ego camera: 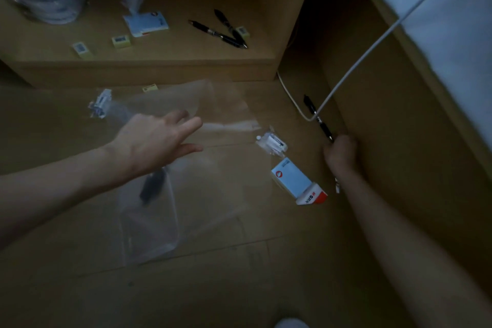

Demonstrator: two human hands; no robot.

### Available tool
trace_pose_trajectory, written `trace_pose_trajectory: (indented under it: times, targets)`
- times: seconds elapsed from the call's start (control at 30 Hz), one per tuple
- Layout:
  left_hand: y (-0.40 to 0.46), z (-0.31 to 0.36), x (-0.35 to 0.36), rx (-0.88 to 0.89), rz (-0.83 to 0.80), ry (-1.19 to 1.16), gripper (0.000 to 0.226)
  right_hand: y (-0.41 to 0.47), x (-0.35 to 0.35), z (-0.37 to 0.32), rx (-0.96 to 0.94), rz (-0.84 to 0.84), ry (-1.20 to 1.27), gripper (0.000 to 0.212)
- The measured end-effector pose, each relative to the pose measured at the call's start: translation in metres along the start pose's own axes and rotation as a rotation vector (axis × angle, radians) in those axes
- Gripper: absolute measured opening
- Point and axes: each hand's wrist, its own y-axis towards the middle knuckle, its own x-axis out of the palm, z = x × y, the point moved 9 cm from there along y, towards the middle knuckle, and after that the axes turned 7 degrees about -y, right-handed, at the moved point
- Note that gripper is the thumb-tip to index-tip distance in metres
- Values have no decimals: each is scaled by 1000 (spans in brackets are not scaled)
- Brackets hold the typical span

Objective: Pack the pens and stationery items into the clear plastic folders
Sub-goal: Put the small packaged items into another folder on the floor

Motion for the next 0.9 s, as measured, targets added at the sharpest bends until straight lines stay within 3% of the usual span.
trace_pose_trajectory:
  times: [0.2, 0.3, 0.63, 0.8, 0.9]
  targets:
    - [-1, -3, 0, -12, 46, -13, 44, 11, 4, 3, 71, 20, 76, 27]
    - [-2, -4, 1, -27, 44, -30, 44, -1, 4, 9, 106, 12, 304, 23]
    - [-5, -2, -1, -4, 62, -19, 44, -58, -51, 6, 208, 241, 1102, 27]
    - [-13, -3, -10, 8, 91, -2, 44, -88, -102, -40, 12, 252, 1216, 19]
    - [-20, -2, -15, 13, 114, -6, 44, -111, -119, -89, -137, 164, 1243, 20]
